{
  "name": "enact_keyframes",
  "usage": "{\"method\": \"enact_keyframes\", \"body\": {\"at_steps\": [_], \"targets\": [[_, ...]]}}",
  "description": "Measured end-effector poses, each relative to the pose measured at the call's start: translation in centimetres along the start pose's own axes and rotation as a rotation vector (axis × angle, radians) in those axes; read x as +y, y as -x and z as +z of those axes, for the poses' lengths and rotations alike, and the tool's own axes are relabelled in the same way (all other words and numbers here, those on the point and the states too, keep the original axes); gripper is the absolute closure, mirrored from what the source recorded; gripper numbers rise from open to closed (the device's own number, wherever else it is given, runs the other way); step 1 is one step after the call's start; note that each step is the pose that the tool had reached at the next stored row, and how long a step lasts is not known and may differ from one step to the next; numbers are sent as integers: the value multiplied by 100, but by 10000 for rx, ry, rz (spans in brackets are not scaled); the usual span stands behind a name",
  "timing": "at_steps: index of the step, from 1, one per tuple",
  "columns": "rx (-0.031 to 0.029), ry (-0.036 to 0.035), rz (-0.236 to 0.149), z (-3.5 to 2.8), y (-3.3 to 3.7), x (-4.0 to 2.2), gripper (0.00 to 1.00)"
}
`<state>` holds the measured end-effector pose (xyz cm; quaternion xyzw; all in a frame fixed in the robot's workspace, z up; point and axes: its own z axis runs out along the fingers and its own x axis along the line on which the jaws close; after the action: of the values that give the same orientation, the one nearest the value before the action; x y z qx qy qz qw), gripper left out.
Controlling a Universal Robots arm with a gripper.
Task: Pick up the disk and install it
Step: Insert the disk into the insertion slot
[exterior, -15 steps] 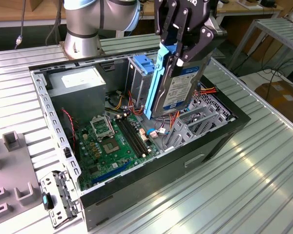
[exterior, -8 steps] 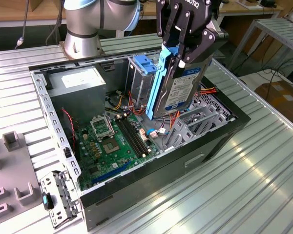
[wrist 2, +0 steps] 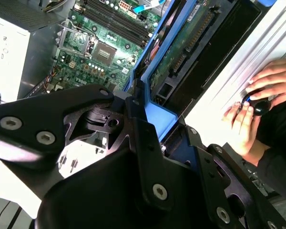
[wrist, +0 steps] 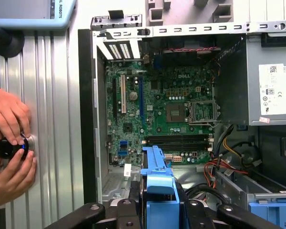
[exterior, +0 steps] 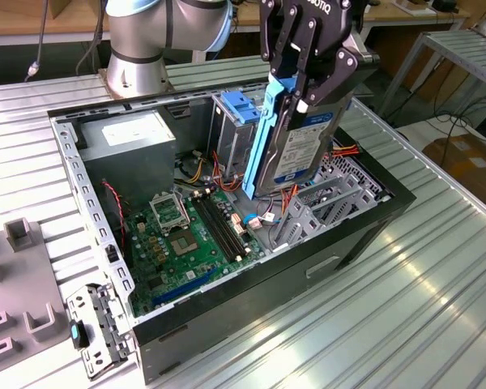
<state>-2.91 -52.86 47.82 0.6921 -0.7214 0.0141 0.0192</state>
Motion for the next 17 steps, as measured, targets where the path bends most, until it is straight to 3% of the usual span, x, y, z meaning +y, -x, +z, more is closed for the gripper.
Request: {"method": "enact_keyframes", "body": {"at_steps": [17], "targets": [[2,1,1,-2,7,-157,63]]}}
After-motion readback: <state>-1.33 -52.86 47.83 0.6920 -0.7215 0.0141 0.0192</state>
